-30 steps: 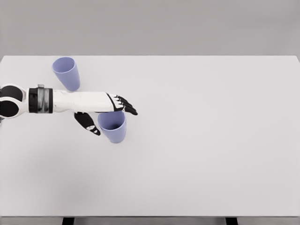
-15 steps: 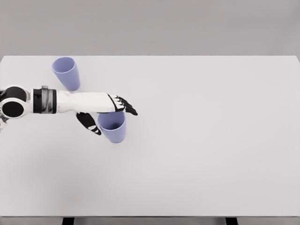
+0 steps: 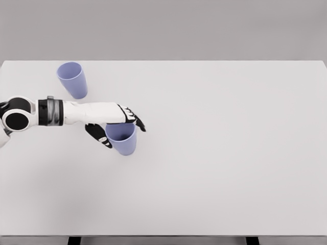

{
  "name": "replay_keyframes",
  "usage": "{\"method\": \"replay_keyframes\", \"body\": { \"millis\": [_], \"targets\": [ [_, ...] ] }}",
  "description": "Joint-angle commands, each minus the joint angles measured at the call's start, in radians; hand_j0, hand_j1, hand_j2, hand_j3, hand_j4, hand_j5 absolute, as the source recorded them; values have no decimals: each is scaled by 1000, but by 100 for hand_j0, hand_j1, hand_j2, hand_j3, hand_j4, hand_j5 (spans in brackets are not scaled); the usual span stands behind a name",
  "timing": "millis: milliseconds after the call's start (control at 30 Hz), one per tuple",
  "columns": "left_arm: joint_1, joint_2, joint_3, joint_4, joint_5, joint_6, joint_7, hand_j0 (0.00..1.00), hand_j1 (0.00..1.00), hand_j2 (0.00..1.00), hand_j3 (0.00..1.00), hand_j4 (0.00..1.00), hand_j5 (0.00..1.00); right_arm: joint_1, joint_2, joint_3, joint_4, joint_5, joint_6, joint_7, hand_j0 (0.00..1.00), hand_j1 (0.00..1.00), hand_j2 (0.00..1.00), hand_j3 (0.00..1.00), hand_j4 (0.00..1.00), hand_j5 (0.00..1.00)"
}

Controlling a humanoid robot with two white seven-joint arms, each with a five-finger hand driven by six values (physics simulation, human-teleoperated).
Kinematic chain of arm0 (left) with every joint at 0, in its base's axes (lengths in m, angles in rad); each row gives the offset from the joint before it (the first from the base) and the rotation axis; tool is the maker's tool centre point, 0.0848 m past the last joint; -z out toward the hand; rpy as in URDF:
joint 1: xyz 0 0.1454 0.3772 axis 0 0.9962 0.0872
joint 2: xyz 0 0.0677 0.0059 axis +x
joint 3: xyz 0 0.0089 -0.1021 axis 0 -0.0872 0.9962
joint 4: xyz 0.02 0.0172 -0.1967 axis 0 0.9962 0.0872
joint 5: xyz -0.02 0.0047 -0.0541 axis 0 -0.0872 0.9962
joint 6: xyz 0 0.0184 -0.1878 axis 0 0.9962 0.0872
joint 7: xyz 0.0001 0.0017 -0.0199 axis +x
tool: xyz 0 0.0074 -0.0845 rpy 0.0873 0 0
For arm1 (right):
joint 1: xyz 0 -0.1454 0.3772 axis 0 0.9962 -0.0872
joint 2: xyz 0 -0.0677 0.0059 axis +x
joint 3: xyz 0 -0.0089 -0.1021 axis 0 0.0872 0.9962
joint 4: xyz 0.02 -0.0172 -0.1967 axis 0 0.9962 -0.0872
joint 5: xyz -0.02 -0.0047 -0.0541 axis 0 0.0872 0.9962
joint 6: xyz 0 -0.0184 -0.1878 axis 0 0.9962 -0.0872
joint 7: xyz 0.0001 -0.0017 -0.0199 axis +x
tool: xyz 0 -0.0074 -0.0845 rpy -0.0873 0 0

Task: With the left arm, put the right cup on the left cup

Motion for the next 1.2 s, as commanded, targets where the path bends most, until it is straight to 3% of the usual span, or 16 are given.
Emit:
{"method": "replay_keyframes", "body": {
  "millis": [0, 67, 133, 300, 400, 600, 1033, 1133, 1167],
  "targets": [
    [2, 8, 3, -2, -12, -4, -8, 66, 66, 66, 66, 66, 66, 0, 0, 0, 0, 1, -1, -1, 100, 100, 100, 100, 100, 100],
    [3, 10, 50, -11, -3, -4, -8, 64, 64, 64, 64, 64, 64, 0, 0, 0, 0, 1, -1, 1, 100, 100, 100, 100, 100, 100],
    [0, 13, 50, -22, 19, -4, -8, 56, 56, 56, 56, 56, 56, 0, 0, 0, 0, 1, -1, 1, 100, 100, 100, 100, 100, 100],
    [-51, 77, 52, -39, 68, -4, -8, 54, 54, 54, 54, 54, 54, 0, 0, 0, 0, 1, -1, 1, 100, 100, 100, 100, 100, 100],
    [-86, 109, 52, -36, 69, -4, -13, 44, 44, 44, 44, 44, 44, 0, 0, 0, 0, 1, -1, 1, 100, 100, 100, 100, 100, 100],
    [-169, 174, 50, -11, 134, -4, -11, 45, 45, 45, 45, 45, 45, 0, 0, 0, 0, 1, -1, 1, 100, 100, 100, 100, 100, 100],
    [-282, 171, 33, 121, 164, -4, -13, 46, 46, 46, 46, 46, 46, 0, 0, 0, 0, 1, -1, 1, 100, 100, 100, 100, 100, 100],
    [-298, 165, 29, 121, 163, -4, -59, 46, 46, 46, 46, 46, 46, 0, 0, 0, 0, 1, -1, 1, 100, 100, 100, 100, 100, 100],
    [-334, 165, -14, 121, 163, -4, -76, 46, 46, 46, 46, 46, 46, 0, 0, 0, 0, 1, -1, 1, 100, 100, 100, 100, 100, 100]
  ]
}}
